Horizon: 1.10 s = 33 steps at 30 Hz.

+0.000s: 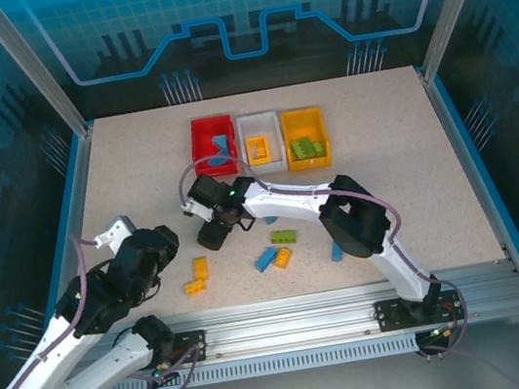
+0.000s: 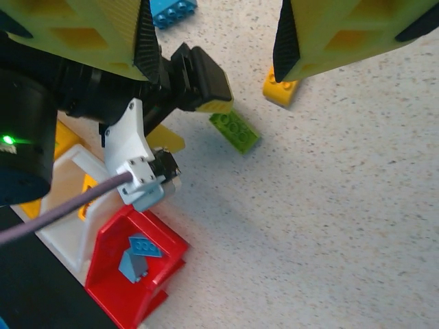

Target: Sort the legos into containers by color

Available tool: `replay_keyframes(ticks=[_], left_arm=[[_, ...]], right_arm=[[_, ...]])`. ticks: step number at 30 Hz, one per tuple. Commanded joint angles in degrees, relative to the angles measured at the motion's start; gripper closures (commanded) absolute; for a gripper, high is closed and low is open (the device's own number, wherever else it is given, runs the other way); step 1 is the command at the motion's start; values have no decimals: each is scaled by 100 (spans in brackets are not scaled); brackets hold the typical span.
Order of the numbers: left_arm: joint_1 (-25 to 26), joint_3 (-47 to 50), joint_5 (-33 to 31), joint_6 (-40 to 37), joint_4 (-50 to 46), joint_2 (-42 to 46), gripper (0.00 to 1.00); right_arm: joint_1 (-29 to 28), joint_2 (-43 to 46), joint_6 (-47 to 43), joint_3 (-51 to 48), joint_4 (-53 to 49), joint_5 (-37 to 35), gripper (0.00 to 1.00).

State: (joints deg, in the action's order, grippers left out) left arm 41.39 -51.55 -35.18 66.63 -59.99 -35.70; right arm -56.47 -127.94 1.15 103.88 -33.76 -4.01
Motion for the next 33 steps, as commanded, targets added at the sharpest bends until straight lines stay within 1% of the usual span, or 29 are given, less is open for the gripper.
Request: replay_keyframes(ticks=[1, 4, 9, 11, 14, 16, 20, 24, 27, 29, 33], left_arm=[[12, -157, -371, 111, -272, 93, 50], [10, -215, -427, 75, -269, 87, 50], [11, -216, -395, 80, -290, 91, 50], [10, -209, -398, 87, -294, 90, 50], [10, -206, -393, 85, -294, 104, 50], [12, -206, -393, 86, -281, 107, 51], [12, -198, -392, 45, -211, 100, 51], [12, -206, -393, 5, -164, 86, 51], [10, -207, -390, -26, -155, 73, 51], [12, -174, -372, -43, -104, 54, 51], [11, -119, -206, -255, 156, -54, 51]], right_arm=[[-114, -335, -293, 473, -658, -165, 20], [-136, -504, -308, 709, -692, -148, 23], [-218, -1029, -354, 1288, -1007, -97, 30], [-242, -1232, -301, 1556, -1212, -162, 31], [-243, -1569, -172, 2037, -1665, -362, 37], [-242, -1632, -104, 2105, -1763, -467, 39], [-276, -1641, -38, 2076, -1792, -722, 49], [-320, -1699, -40, 2110, -1877, -936, 55], [-327, -1646, 33, 2041, -1868, -1075, 63], [-308, -1458, 110, 1866, -1727, -1093, 66], [-205, -740, 326, 1379, -1324, -1090, 68]])
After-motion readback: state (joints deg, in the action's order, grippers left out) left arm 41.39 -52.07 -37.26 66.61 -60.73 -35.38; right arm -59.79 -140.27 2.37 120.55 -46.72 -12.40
